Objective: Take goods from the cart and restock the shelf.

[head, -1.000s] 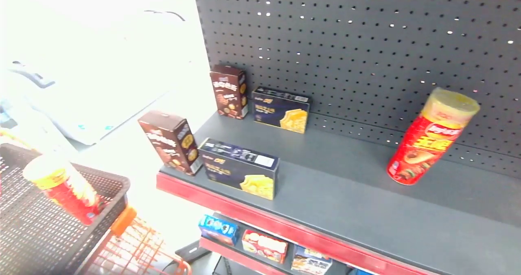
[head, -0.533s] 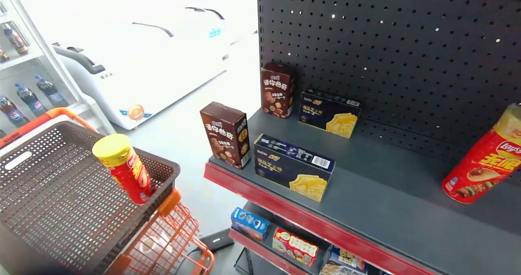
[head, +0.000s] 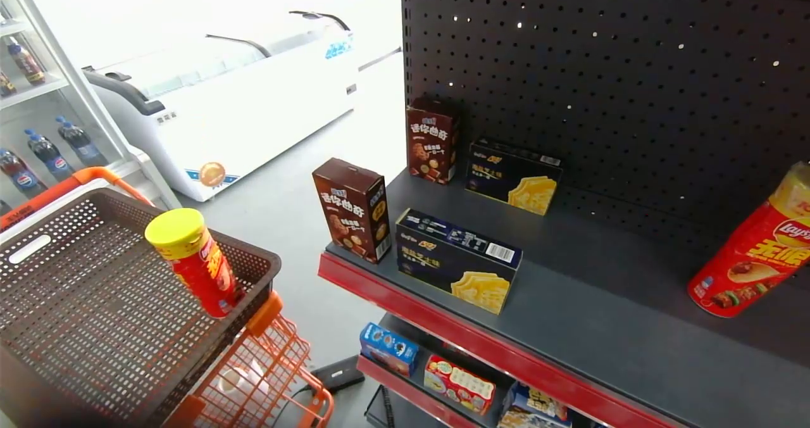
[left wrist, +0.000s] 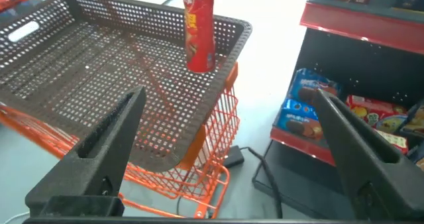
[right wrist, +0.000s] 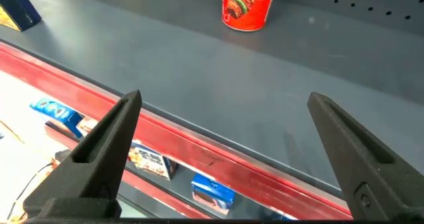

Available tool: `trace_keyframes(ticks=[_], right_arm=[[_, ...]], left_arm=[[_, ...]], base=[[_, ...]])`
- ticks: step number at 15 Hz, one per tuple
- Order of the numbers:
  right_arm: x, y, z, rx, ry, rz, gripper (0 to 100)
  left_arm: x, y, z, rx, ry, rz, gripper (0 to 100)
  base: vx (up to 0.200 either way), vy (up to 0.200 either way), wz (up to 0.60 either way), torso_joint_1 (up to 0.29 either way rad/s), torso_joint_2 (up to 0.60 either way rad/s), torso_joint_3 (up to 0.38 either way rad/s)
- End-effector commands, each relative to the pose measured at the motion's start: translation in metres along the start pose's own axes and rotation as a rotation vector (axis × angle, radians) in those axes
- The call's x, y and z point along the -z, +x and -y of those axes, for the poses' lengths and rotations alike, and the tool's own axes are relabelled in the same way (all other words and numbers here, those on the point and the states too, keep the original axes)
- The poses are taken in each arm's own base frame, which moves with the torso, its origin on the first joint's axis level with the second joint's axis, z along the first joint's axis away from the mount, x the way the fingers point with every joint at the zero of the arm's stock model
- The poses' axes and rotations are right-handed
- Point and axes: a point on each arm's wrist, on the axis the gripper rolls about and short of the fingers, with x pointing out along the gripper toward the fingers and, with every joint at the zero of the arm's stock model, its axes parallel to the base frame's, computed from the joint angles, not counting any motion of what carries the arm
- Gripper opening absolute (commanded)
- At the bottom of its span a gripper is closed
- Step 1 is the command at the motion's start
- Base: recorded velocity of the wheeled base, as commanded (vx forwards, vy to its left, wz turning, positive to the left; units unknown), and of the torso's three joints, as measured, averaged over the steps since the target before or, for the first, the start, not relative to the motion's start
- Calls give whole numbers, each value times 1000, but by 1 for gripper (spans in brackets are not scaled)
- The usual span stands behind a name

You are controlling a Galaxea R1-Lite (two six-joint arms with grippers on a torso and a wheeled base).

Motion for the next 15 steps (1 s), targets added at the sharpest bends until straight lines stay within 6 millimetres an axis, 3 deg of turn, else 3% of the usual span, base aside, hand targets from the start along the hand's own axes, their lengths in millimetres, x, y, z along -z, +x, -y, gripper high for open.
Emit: trace_keyframes(ticks=[1, 3, 5, 8, 12, 14, 15], right_arm=[[0, 0, 0, 0, 0, 1, 100], [0, 0, 0, 0, 0, 1, 100], [0, 0, 0, 0, 0, 1, 100], [0, 0, 0, 0, 0, 1, 100], [0, 0, 0, 0, 0, 1, 100], [0, 0, 0, 0, 0, 1, 100], [0, 0, 0, 0, 0, 1, 100]], left_arm=[[-24, -3, -2, -49, 12, 16, 100], [-48, 10, -2, -58, 19, -127, 100], [-53, 33, -2, -55, 28, -282, 100], [-62, 73, -2, -47, 30, -364, 100], [-59, 123, -2, -64, 37, -424, 100], [-48, 148, -5, -85, 50, -509, 100], [-41, 176, -15, -146, 38, -496, 100]], base=[[0, 0, 0, 0, 0, 0], [0, 0, 0, 0, 0, 0], [0, 0, 0, 0, 0, 0], [0, 0, 0, 0, 0, 0], [0, 0, 0, 0, 0, 0], [0, 0, 0, 0, 0, 0], [0, 0, 0, 0, 0, 0]])
